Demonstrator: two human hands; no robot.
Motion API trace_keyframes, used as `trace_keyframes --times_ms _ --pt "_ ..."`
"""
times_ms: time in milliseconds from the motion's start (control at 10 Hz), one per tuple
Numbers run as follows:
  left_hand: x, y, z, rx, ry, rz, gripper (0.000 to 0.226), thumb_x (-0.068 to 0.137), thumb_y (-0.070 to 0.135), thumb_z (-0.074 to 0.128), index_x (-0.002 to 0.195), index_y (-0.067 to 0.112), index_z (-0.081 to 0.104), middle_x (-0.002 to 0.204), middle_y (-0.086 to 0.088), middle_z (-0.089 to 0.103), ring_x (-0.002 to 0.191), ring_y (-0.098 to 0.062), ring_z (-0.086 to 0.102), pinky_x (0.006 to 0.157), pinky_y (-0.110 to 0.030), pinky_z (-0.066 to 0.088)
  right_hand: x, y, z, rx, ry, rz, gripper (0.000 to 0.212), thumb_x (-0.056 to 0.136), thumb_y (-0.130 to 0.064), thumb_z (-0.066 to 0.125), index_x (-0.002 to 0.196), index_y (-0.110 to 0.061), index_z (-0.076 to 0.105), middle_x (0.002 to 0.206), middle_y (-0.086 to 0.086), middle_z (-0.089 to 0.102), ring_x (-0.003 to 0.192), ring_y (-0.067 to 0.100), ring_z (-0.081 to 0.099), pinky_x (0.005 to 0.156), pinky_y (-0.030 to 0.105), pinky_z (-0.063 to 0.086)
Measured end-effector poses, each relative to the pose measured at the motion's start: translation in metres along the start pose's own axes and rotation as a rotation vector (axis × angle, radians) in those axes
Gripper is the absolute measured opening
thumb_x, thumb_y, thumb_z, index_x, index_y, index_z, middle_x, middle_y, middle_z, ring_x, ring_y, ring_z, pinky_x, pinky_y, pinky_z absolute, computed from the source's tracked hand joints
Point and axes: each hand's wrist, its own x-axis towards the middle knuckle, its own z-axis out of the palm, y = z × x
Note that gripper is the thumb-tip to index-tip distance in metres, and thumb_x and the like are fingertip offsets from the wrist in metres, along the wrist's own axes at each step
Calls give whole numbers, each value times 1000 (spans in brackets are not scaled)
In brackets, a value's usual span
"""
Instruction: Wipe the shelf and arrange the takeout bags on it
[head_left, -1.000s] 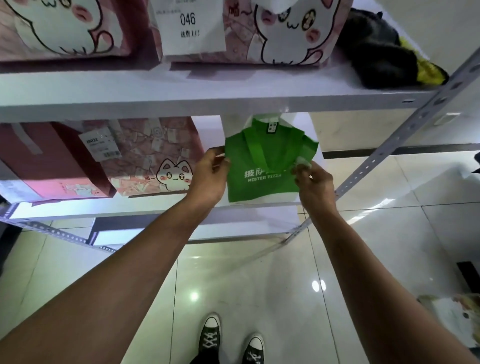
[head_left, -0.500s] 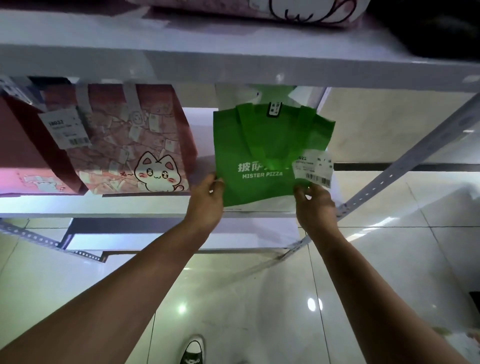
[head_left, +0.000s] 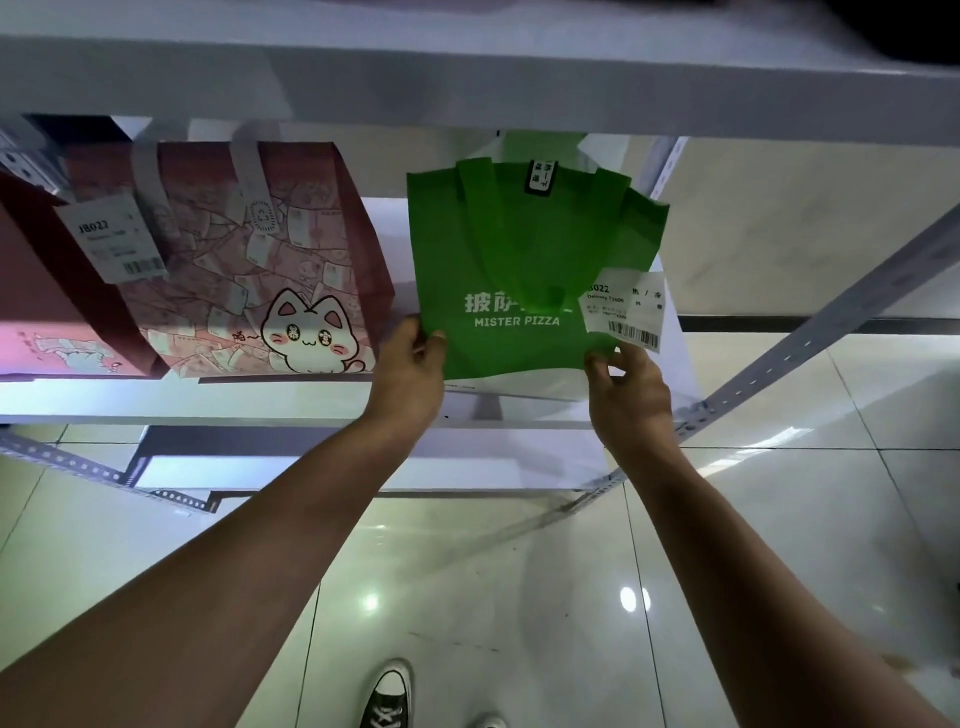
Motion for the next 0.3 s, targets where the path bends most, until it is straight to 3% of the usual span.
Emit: trace_keyframes --times_ms 100,200,300 --pt "-5 -5 0 11 4 1 20 102 12 48 121 14 56 102 -2 63 85 -16 57 78 -26 45 -3 5 -2 8 10 2 36 103 -30 49 137 -19 52 132 3 64 95 18 61 82 32 50" --pt "-22 -9 -6 35 13 9 35 99 10 51 134 17 51 125 -2 64 105 -19 61 79 -20 47 -18 14 -7 62 20 -4 37 101 -24 52 138 -26 50 129 1 65 97 18 66 83 35 54" --pt "-33 -7 -10 58 41 -3 40 97 15 54 137 18 50 129 0 62 117 -18 58 92 -26 48 -27 14 -9 69 49 9 37 100 -23 54 136 -25 50 128 2 64 102 18 64 90 39 55"
